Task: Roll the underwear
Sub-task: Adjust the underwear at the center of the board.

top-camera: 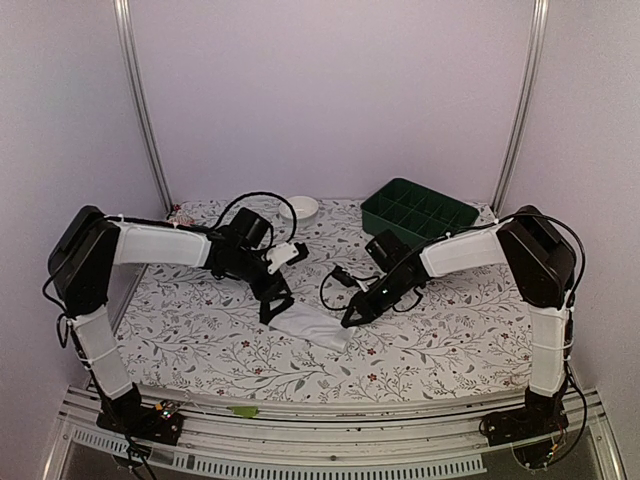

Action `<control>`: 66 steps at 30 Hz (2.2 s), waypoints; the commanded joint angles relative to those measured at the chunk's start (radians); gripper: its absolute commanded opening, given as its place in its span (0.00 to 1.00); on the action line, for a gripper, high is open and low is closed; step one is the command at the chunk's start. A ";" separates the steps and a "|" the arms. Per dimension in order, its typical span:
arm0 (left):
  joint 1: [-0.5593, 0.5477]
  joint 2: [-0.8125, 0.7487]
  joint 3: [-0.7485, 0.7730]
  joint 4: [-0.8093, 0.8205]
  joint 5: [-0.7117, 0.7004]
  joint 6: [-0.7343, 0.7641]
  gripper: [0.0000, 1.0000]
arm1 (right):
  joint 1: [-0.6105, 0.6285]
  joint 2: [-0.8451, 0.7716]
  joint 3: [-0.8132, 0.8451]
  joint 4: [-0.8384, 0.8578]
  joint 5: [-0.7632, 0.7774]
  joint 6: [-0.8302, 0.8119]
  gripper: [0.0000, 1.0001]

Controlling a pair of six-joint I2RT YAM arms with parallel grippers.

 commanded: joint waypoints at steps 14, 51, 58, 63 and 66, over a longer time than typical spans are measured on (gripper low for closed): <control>0.120 -0.552 -0.277 0.296 -0.004 -0.665 0.96 | 0.020 -0.099 -0.102 0.086 0.060 0.218 0.36; 0.208 -0.701 -0.520 0.315 0.416 -0.891 0.96 | 0.144 0.168 0.176 0.118 -0.345 0.551 0.99; 0.215 -0.667 -0.559 0.289 0.395 -0.904 0.96 | 0.139 0.110 0.185 0.142 -0.359 0.579 0.99; 0.212 -0.655 -0.524 0.102 0.240 -0.848 0.82 | 0.090 -0.042 0.185 0.147 -0.289 0.563 0.99; 0.198 -0.626 -0.495 0.003 0.190 -0.835 0.47 | 0.034 -0.104 0.133 0.099 -0.208 0.534 0.99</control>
